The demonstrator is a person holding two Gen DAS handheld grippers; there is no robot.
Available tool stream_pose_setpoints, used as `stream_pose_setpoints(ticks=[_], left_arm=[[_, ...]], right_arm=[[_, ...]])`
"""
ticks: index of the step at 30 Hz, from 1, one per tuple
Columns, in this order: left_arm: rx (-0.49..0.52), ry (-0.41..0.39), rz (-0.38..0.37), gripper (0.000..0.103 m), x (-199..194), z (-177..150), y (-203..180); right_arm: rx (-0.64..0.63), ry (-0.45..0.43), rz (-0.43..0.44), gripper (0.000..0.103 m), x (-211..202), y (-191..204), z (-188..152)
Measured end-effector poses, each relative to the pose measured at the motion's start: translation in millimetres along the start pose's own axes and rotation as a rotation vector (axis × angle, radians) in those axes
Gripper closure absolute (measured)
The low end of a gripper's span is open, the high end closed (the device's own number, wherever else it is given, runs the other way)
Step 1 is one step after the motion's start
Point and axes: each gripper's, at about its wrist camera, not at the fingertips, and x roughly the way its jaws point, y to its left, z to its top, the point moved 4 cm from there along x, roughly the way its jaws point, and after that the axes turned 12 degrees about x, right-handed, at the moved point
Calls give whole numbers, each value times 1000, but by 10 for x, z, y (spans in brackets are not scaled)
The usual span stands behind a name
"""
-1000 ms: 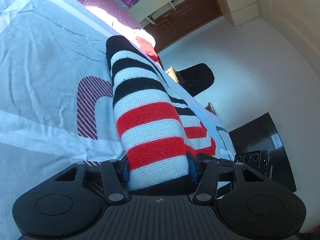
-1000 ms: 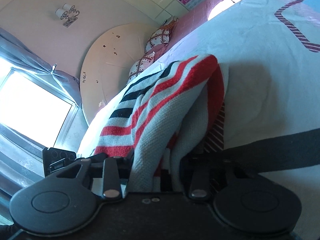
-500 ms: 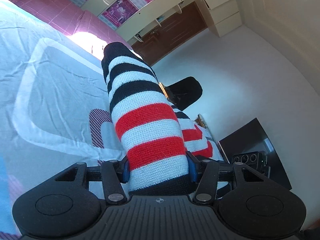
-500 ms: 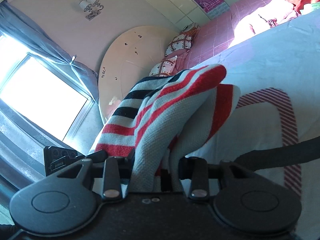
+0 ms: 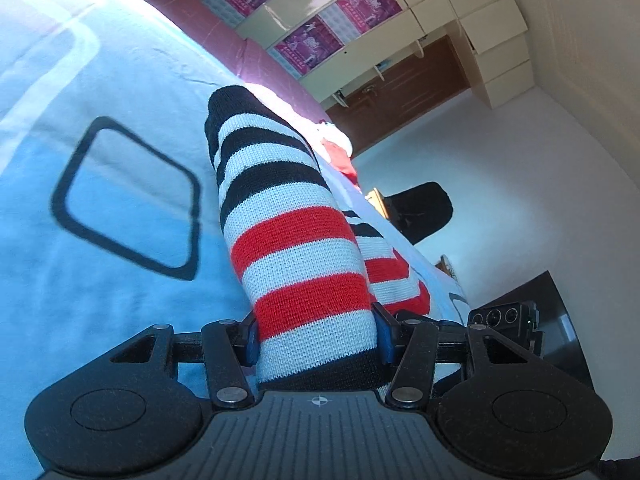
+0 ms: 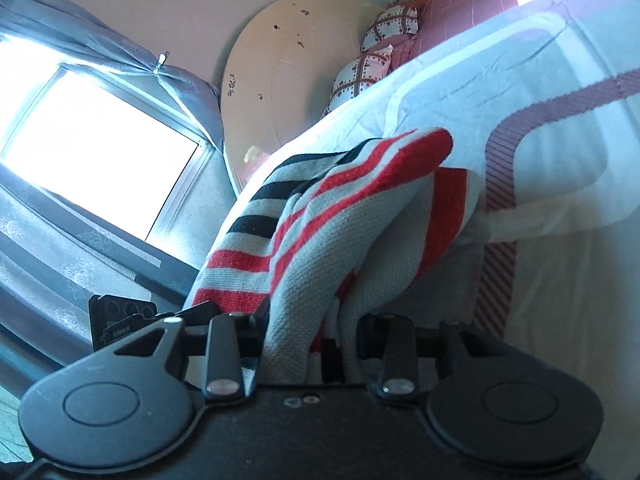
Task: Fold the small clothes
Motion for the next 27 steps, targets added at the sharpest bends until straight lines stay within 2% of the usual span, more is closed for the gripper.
stream_pose_setpoints(ticks=[2, 4, 6, 9, 13, 17, 20, 23, 24, 27], left_arm=[[-34, 16, 28, 51, -39, -125, 200], [-77, 13, 22, 51, -46, -249, 358], [-96, -13, -4, 50, -20, -313, 393], [-95, -20, -4, 50, 52, -362, 377], [-100, -6, 26, 46, 74, -385, 312], [-48, 11, 100, 42, -76, -426, 59], [-34, 1, 121, 39, -239, -528, -32], [41, 49, 171, 39, -328, -707, -142], [75, 64, 196, 39, -383, -786, -149], [123, 54, 242, 39, -428, -908, -197]], right_arm=[[14, 22, -18, 67, 139, -67, -91], [62, 17, -8, 66, 181, -174, -139], [87, 9, 1, 66, 156, -232, -155], [66, 8, -40, 66, 150, -180, -154], [54, 5, -89, 54, 113, -83, -189], [22, 17, -138, 48, -100, -16, -359], [-4, 2, -164, 46, -263, 4, -544], [-8, -36, -191, 47, -341, 34, -693], [-28, -53, -227, 48, -364, 26, -749], [-38, -87, -261, 54, -392, -44, -867]])
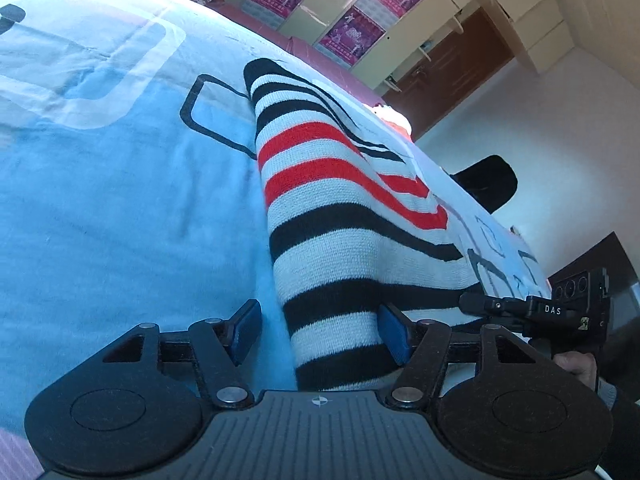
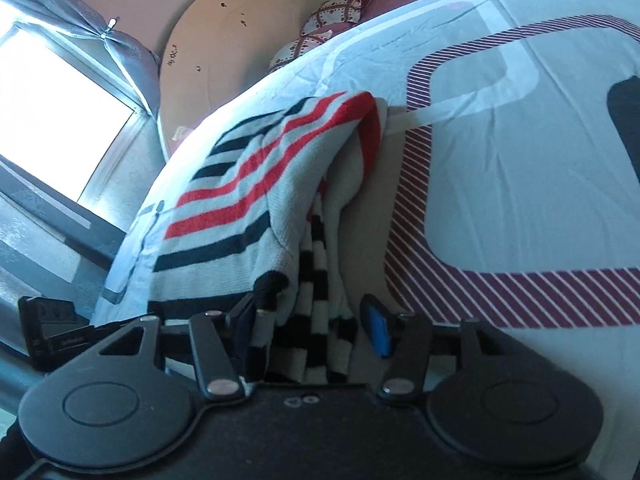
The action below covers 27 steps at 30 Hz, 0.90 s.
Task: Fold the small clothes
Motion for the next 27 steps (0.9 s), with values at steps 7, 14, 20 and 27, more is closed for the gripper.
stream_pose_setpoints(ticks=[7, 14, 20, 27], left_arm=[[62, 1, 70, 39, -104, 69, -62], [250, -154, 31, 39, -125, 717, -549], [346, -81, 166, 45, 295, 658, -632], [347, -101, 172, 46, 207, 608, -663]], right_arm=[[-9, -85, -53, 56, -108, 154, 3], [-255, -205, -111, 91, 31, 792, 293], [-354, -165, -270, 100, 401, 706, 228], [-365, -168, -270, 99, 273, 722, 118]])
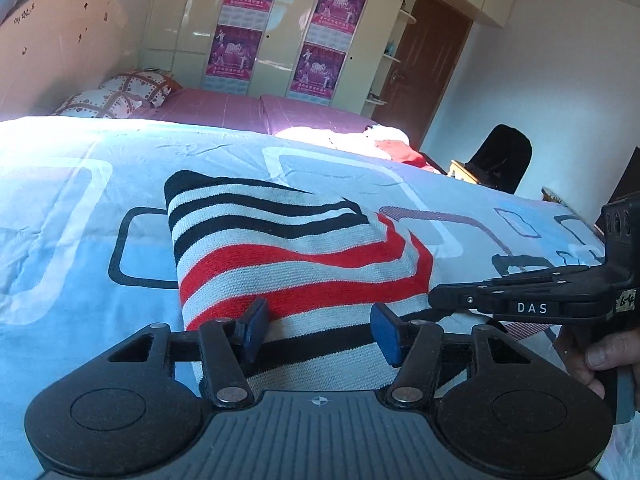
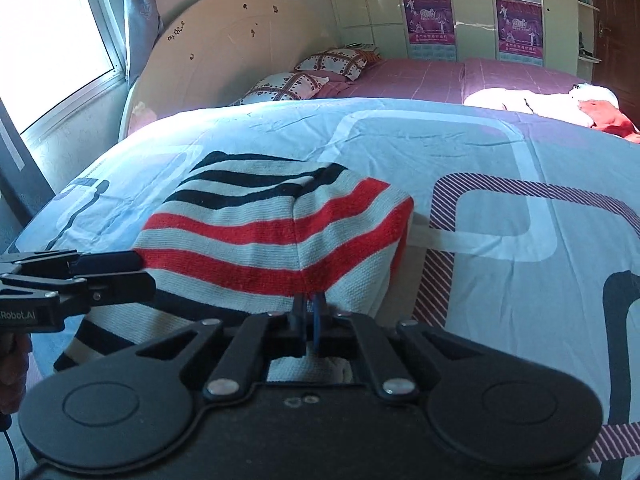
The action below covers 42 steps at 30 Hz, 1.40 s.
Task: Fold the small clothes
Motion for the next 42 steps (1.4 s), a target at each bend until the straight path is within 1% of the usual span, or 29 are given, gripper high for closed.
stream_pose_setpoints(ticks=[2, 5, 7, 9, 10, 12, 13, 15, 16, 19, 20, 21, 22, 23, 24, 25, 27, 28, 30, 33, 36, 40, 42], left_arm=[[23, -5, 12, 46, -125, -20, -25], [80, 11, 69, 46, -313, -155, -97], [94, 14, 100, 46, -432, -314, -136], [75, 70, 110, 46, -403, -492, -136], [57, 81, 113, 46, -384, -557, -120], [2, 81, 114, 46, -387, -597, -83], [-9, 77, 119, 46, -424, -580, -92], [17, 49, 136, 46, -567, -534, -176], [22, 32, 136, 46, -654, -522, -216], [37, -9, 152, 44, -1003, -510, -391], [49, -21, 166, 34, -1135, -516, -469], [61, -36, 186, 26, -1283, -528, -565], [73, -49, 203, 15, -1421, -533, -657], [82, -62, 217, 8, -1564, -536, -754], [84, -70, 228, 5, -1702, -550, -865], [83, -72, 234, 0, -1815, -563, -969], [87, -82, 245, 0, -2008, -581, -1180], [93, -77, 248, 0, -2093, -581, -1305], [101, -73, 256, 0, -2240, -603, -1527], [132, -104, 263, 0, -2493, -674, -1847], [140, -119, 283, 0, -2720, -776, -2063], [83, -138, 273, 0, -2978, -917, -2285], [73, -148, 272, 0, -3068, -973, -2367]], right_arm=[[-39, -8, -1, 91, -160, 47, -83], [-83, -10, -8, 90, -351, 67, -261], [-114, -4, -39, 90, -358, 44, -337], [-110, 1, -42, 90, -299, 19, -330], [-116, 2, -46, 90, -270, 19, -319], [-94, 10, -43, 90, -251, 19, -281], [-84, 9, -41, 90, -294, 25, -266], [-64, -33, -40, 81, -495, 35, -260], [-51, -51, -33, 72, -611, 25, -277], [-8, -83, -24, 68, -1044, -45, -415], [3, -83, -17, 64, -1175, -58, -473], [12, -83, -3, 61, -1328, -65, -550], [22, -87, 9, 48, -1490, -73, -626], [28, -100, 12, 29, -1644, -71, -706], [25, -114, 12, 21, -1797, -57, -788], [19, -128, 10, 15, -1946, -40, -866], [26, -148, -16, 7, -2200, -26, -1017], [31, -156, -28, 1, -2308, -22, -1087], [11, -177, -67, 0, -2514, 12, -1227], [-27, -216, -114, 0, -2811, 66, -1415], [-34, -246, -122, 0, -3070, 99, -1562], [-37, -259, -115, 0, -3305, 139, -1711], [-43, -274, -122, 0, -3399, 153, -1771]])
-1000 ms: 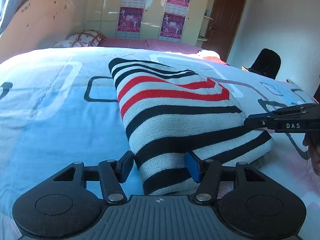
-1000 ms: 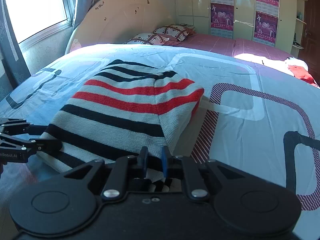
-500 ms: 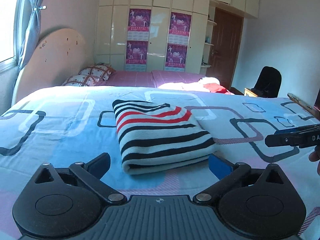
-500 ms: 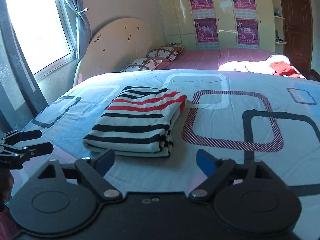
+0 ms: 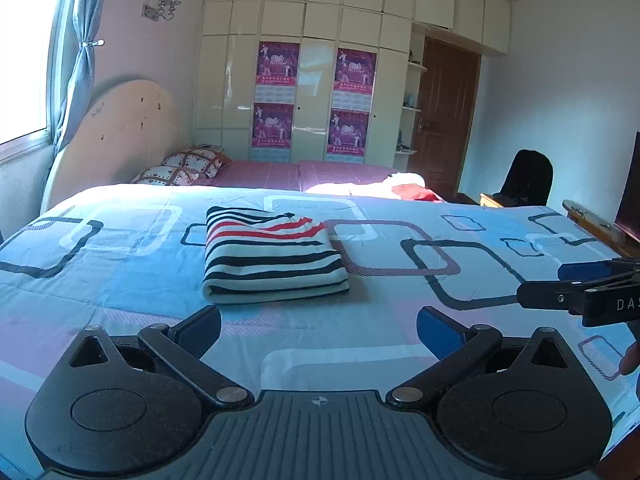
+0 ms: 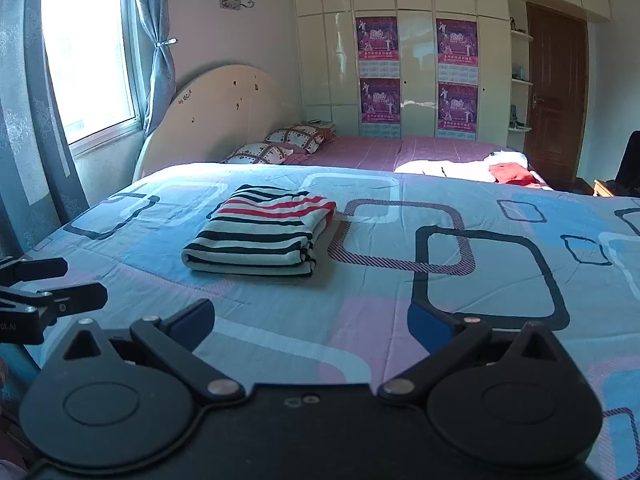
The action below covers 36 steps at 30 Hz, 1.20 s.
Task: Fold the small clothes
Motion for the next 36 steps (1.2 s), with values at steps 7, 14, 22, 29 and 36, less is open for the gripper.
stream_pose_setpoints(ticks=[7, 14, 22, 29, 36], left_arm=[[6, -32, -8, 0, -205, -10, -138], [13, -51, -21, 0, -279, 33, -206], [22, -59, -32, 0, -325, 35, -227], [22, -56, -33, 0, -312, 37, -214], [15, -55, -25, 0, -314, 41, -218]], right_arm=[[9, -40, -24, 0, -267, -31, -85], [10, -66, -35, 1, -358, -5, -110], [18, -71, -47, 0, -390, 2, -147], [14, -73, -48, 0, -388, 32, -168], [6, -73, -45, 0, -389, 50, -174]])
